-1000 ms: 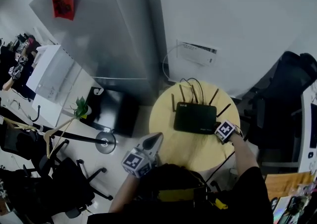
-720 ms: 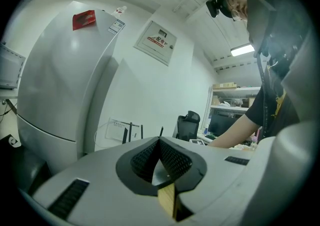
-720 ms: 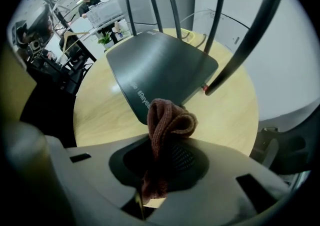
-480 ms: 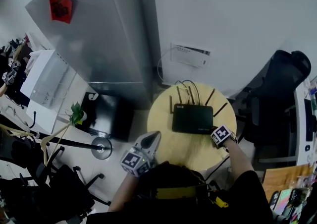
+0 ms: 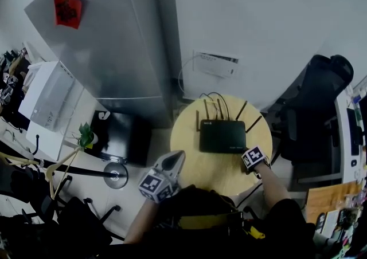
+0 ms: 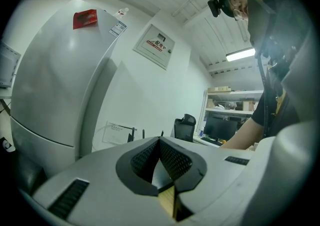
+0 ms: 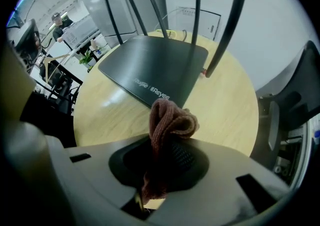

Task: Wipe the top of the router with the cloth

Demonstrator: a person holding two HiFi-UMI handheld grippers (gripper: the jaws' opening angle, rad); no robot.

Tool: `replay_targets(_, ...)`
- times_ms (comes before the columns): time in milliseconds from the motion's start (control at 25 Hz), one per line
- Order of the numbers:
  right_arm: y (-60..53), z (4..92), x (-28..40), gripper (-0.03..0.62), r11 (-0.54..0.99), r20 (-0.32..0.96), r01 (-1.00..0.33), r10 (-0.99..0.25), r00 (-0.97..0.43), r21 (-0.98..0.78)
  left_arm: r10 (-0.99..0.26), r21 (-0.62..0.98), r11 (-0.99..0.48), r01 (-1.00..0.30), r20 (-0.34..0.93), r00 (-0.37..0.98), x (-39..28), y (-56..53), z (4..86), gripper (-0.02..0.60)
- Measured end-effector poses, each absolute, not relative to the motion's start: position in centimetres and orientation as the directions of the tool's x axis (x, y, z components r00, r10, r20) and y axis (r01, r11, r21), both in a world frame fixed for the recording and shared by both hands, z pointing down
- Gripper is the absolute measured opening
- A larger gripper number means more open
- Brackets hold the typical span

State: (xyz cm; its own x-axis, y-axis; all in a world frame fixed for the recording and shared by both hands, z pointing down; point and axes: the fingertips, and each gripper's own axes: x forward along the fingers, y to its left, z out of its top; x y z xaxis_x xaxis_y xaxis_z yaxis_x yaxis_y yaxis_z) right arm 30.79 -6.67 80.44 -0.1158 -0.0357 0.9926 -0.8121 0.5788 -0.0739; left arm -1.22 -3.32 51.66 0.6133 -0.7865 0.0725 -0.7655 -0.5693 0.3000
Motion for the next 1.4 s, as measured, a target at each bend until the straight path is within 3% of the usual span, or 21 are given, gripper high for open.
replay_targets(560, -6.0, 80.3, 29.5, 0.064, 0.487, 0.999, -0.873, -0.035, -0.024, -0.004, -0.792, 0.311, -0.567, -0.763, 0.046, 0.608, -4.8, -3.0, 51.9, 0.0)
replay_targets(1400, -4.9, 80.3, 22.8, 0.064, 0.409, 0.994, -0.908, -0.012, -0.106, -0.092, -0.779, 0.348, -0.574, -0.741, 0.045, 0.625, -9.5, -4.0, 53.0, 0.0)
